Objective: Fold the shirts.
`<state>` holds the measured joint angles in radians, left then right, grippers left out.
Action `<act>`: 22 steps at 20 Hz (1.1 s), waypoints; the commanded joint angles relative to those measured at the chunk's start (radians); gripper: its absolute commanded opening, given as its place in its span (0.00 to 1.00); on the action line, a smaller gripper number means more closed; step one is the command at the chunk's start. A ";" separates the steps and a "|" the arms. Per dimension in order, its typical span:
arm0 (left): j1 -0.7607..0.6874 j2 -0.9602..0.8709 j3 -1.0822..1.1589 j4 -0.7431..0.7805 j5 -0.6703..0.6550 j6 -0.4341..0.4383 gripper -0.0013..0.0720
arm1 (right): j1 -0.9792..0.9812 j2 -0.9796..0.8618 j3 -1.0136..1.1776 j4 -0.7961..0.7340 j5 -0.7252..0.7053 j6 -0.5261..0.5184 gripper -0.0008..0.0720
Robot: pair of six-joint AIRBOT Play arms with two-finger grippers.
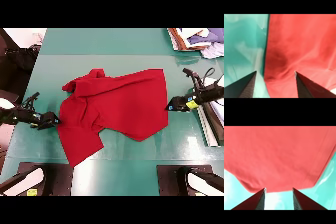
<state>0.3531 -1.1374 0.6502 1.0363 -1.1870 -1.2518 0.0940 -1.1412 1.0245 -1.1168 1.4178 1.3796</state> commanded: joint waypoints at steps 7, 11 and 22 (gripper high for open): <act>0.002 0.004 -0.061 -0.061 0.043 0.006 0.10 | 0.000 0.099 -0.230 0.003 -0.035 0.081 0.54; 0.002 0.012 -0.036 -0.076 0.047 0.016 0.06 | 0.000 0.100 -0.369 0.140 -0.149 0.089 0.83; 0.002 0.095 0.008 -0.086 0.060 0.022 0.06 | 0.132 0.100 -0.546 0.312 -0.398 0.125 0.71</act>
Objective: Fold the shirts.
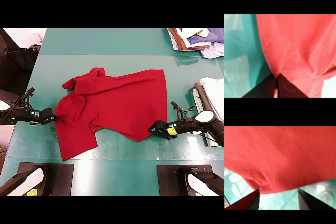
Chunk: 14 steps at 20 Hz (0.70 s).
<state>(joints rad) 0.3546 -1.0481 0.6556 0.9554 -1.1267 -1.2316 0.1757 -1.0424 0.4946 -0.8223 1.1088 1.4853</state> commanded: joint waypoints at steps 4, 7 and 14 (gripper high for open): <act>0.000 0.006 0.003 -0.005 -0.001 0.008 0.06 | 0.065 0.001 -0.015 0.017 -0.138 0.027 0.26; 0.000 0.006 0.003 -0.006 -0.001 0.009 0.06 | 0.065 0.001 -0.015 0.017 -0.141 0.025 0.03; 0.000 0.034 0.357 -0.048 -0.131 0.009 0.06 | 0.024 0.166 0.287 -0.055 -0.140 0.025 0.03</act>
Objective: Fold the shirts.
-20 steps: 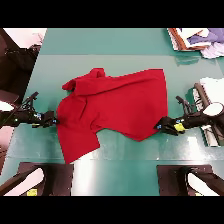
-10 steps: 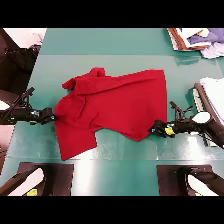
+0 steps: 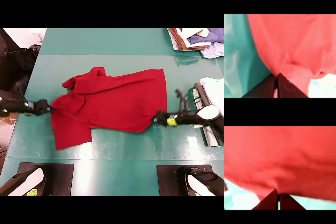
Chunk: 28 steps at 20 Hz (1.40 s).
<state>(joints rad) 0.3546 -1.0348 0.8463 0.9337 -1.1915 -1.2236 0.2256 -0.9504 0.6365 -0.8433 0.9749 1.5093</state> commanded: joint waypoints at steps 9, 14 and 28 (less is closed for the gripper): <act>0.000 0.201 1.020 -0.095 -0.048 -0.009 0.06 | -0.298 0.175 0.884 -0.050 0.180 -0.018 0.03; 0.000 0.202 1.332 -0.225 -0.009 -0.011 0.06 | -0.416 0.175 1.161 -0.050 0.348 -0.018 0.03; 0.000 0.076 0.835 -0.229 -0.182 -0.029 0.06 | -0.344 -0.251 1.150 -0.157 0.745 0.054 0.03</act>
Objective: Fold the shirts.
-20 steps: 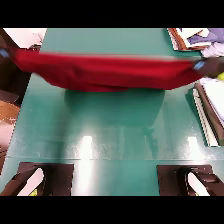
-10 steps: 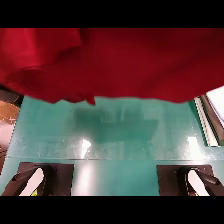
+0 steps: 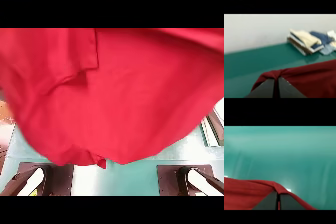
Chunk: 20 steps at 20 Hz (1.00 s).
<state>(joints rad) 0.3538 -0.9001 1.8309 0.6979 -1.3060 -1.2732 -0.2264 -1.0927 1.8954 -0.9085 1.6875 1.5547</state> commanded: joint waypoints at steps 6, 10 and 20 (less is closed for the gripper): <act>-0.138 -0.304 -0.385 0.214 0.051 0.051 0.06 | 0.319 -0.385 -0.291 -0.280 -0.123 0.009 0.03; -0.256 -0.521 -0.393 0.327 0.343 0.051 0.06 | 0.324 -0.515 -0.283 -0.279 -0.350 0.009 0.03; -0.282 -0.650 -0.388 0.319 0.517 0.182 0.06 | 0.314 -0.658 -0.051 -0.300 -0.448 0.002 0.03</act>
<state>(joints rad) 0.0750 -1.5345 1.4437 1.0042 -0.7856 -1.1500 0.0895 -1.7256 1.8065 -1.1961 1.2236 1.5631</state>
